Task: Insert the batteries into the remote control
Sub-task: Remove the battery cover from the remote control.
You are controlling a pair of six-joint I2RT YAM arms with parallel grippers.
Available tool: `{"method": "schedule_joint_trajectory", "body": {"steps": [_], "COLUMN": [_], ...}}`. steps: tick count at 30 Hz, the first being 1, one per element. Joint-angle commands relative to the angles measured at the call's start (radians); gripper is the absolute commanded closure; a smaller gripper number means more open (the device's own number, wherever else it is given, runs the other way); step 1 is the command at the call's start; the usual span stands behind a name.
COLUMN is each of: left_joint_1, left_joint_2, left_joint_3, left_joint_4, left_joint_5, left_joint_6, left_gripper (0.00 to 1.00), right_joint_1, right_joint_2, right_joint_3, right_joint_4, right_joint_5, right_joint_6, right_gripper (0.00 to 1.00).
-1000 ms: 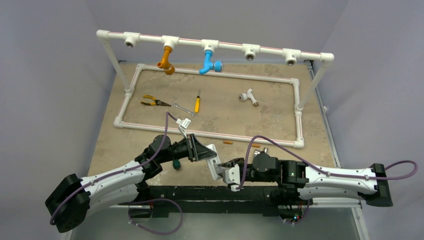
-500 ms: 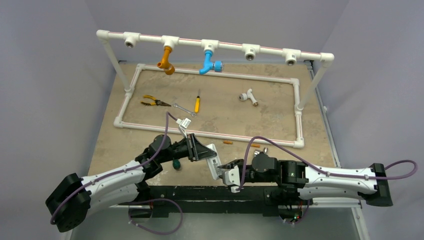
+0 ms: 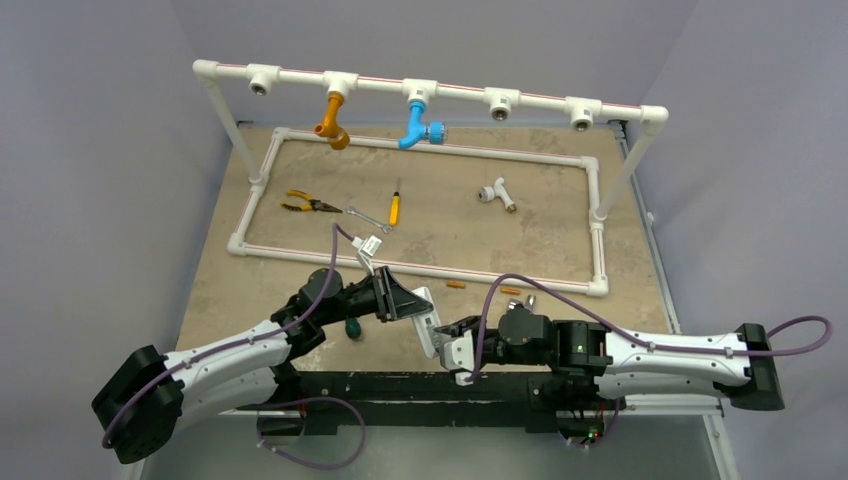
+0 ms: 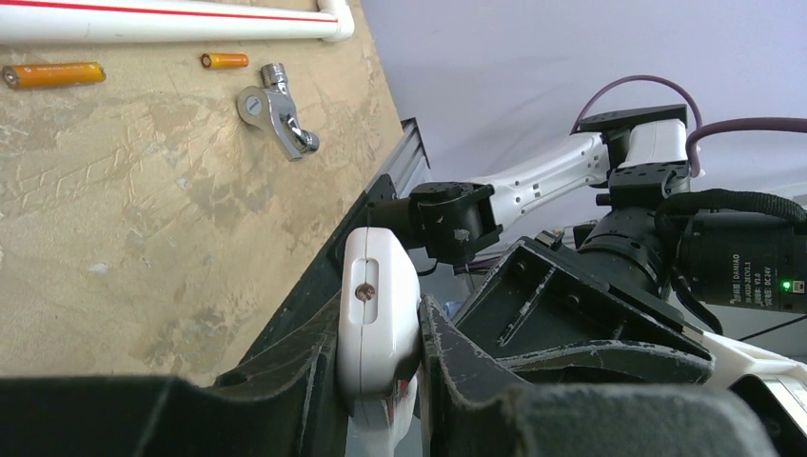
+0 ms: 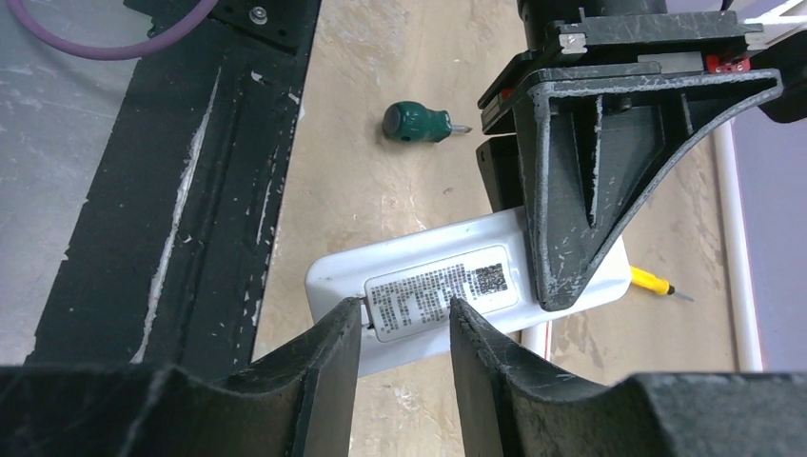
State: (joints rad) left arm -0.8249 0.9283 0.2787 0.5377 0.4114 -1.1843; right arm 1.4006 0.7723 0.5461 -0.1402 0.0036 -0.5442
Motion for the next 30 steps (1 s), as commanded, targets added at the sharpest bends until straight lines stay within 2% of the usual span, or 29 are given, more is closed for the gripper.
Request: {"method": "schedule_joint_trajectory", "body": {"steps": [1,30], "left_joint_1": [0.0,0.0], "left_joint_2": [0.0,0.072], "left_joint_3": [0.015,0.034], "left_joint_4": [0.096,0.139], "left_joint_5": [0.035,0.062], "left_joint_6": [-0.028,-0.043], "left_gripper": [1.0,1.0], "right_joint_1": [0.0,-0.002], "right_joint_2": [-0.006,-0.099], "right_joint_3": [0.042,0.054], "right_joint_4": [-0.044,0.018], "right_joint_5": [0.067,0.058], "right_joint_6": [-0.044,-0.038], "right_gripper": [0.62,0.6]}}
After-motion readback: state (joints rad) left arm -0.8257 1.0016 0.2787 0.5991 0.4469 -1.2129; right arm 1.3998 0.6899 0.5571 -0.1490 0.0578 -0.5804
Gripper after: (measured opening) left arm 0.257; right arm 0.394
